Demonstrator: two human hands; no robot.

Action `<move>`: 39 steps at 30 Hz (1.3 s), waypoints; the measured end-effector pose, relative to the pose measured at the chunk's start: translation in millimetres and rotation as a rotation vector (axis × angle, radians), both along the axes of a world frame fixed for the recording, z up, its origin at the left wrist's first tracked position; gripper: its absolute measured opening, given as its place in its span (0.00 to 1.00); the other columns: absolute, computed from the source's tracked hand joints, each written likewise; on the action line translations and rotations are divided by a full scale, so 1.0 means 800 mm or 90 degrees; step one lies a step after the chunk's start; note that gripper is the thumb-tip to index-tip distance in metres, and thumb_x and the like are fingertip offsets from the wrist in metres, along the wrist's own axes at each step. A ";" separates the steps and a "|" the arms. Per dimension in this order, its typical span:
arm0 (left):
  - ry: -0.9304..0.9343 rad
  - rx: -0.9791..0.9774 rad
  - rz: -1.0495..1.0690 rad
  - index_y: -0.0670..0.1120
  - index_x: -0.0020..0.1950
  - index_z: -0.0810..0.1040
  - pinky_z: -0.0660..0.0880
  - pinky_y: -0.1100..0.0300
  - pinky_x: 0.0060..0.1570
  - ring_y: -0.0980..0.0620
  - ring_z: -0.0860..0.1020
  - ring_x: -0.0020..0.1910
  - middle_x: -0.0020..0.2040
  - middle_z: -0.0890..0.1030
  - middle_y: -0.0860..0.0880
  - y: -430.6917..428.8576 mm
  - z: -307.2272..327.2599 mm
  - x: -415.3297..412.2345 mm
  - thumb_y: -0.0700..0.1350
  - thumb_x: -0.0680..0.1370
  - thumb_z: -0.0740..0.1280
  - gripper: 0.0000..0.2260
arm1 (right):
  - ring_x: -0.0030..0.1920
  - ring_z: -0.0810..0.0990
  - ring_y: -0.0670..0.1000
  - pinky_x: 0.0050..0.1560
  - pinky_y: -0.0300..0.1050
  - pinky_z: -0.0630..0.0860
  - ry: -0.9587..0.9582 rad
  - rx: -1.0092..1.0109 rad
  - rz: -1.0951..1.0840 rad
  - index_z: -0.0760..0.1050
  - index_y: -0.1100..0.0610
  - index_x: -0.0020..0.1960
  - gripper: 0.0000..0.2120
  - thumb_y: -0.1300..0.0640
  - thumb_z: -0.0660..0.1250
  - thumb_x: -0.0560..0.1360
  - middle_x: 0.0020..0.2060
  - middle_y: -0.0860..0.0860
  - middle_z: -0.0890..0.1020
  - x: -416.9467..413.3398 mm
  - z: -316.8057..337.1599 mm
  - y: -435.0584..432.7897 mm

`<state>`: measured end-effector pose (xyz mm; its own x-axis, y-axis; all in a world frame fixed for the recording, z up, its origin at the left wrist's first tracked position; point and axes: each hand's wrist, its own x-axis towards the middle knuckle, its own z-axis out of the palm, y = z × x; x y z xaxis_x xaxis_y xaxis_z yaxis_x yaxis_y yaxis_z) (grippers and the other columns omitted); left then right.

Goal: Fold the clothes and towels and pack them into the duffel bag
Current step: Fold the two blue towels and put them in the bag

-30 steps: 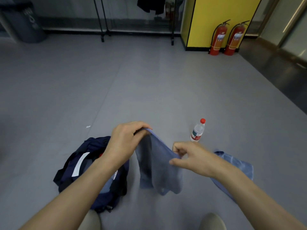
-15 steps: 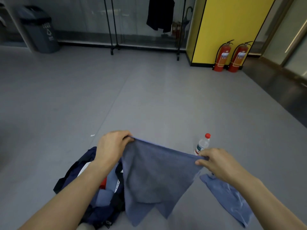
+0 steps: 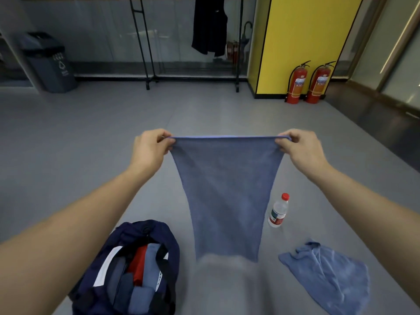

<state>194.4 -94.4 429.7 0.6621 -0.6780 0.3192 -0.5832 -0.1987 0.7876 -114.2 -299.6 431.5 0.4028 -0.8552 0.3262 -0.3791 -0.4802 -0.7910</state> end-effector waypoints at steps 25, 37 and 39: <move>-0.096 0.580 -0.221 0.61 0.60 0.80 0.77 0.54 0.52 0.45 0.83 0.51 0.54 0.85 0.48 0.198 -0.518 -0.151 0.46 0.81 0.63 0.13 | 0.57 0.81 0.57 0.50 0.49 0.75 0.648 0.201 0.221 0.78 0.48 0.56 0.10 0.50 0.61 0.79 0.55 0.50 0.81 -0.140 -0.483 0.200; -0.072 0.853 -0.375 0.63 0.40 0.82 0.73 0.67 0.28 0.63 0.79 0.32 0.43 0.81 0.64 0.295 -0.614 -0.222 0.64 0.68 0.70 0.08 | 0.50 0.84 0.58 0.48 0.53 0.82 0.871 0.201 0.383 0.83 0.53 0.50 0.20 0.40 0.61 0.73 0.50 0.53 0.82 -0.159 -0.573 0.283; -0.103 0.756 -0.328 0.62 0.37 0.81 0.72 0.67 0.24 0.61 0.78 0.28 0.36 0.80 0.63 0.268 -0.620 -0.209 0.62 0.70 0.62 0.10 | 0.59 0.80 0.57 0.57 0.50 0.76 0.799 0.209 0.297 0.79 0.53 0.58 0.20 0.43 0.56 0.81 0.56 0.54 0.82 -0.127 -0.570 0.248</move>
